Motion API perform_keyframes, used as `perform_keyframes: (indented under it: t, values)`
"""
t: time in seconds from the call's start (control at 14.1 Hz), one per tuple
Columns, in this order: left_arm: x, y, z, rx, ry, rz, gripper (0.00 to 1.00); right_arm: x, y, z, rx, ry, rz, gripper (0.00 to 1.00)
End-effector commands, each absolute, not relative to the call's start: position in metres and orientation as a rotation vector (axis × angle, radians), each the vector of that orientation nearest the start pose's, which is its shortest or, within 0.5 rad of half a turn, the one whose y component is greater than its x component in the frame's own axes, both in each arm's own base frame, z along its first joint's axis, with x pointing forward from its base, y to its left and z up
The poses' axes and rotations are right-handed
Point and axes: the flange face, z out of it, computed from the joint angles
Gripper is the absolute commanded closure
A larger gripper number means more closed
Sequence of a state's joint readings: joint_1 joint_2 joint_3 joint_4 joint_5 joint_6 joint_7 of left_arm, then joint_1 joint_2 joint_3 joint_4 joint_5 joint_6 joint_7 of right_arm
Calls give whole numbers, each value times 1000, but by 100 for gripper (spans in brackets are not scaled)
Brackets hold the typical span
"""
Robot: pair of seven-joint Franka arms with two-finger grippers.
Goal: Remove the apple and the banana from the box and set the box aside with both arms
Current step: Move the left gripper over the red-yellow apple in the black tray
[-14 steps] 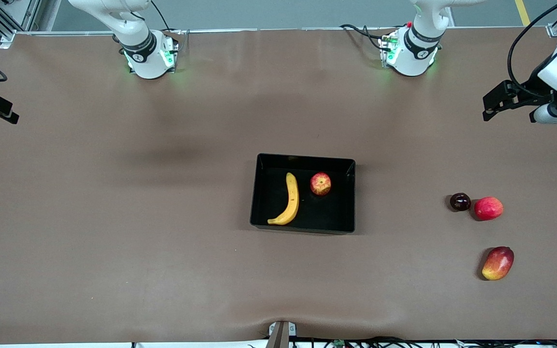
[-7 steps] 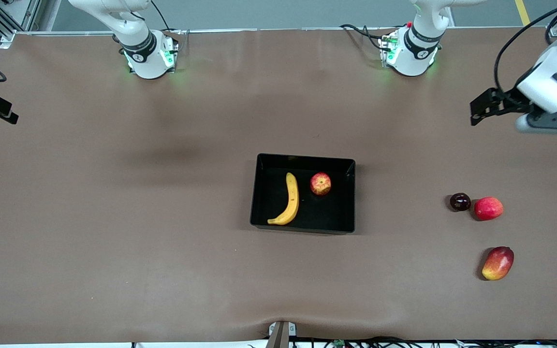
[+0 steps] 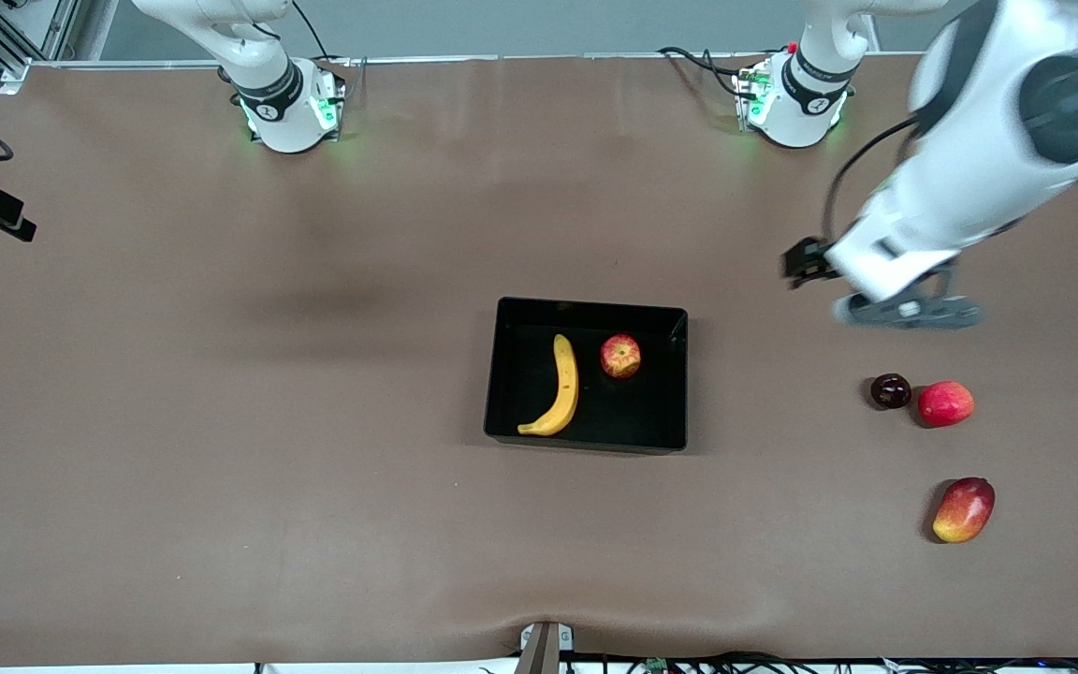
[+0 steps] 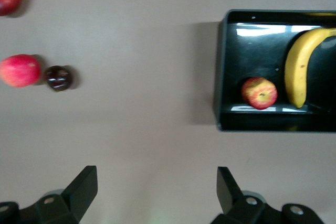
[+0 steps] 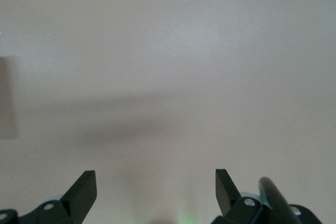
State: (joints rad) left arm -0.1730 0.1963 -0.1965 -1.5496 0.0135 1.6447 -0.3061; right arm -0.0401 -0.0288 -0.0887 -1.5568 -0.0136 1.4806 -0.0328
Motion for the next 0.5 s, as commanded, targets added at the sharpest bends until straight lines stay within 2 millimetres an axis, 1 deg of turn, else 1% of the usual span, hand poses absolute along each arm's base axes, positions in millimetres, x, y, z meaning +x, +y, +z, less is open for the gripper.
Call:
perform_keyframes:
  t: [0.0, 0.14, 0.21, 0.28, 0.43]
  values:
    - [578, -244, 492, -3128, -34, 159, 0, 532, -75, 640, -3125, 150, 73, 0]
    - [580, -274, 461, -3135, -87, 149, 0, 532, -76, 641, -3125, 153, 68, 0]
    - [577, -288, 448, -3137, -127, 143, 0, 532, -76, 641, -3125, 153, 68, 0]
    - [576, -303, 428, -3138, -196, 136, 0, 533, -76, 641, -3126, 150, 64, 0]
    - [578, -321, 395, -3131, -359, 133, 0, 535, -75, 639, -3126, 148, 64, 0]
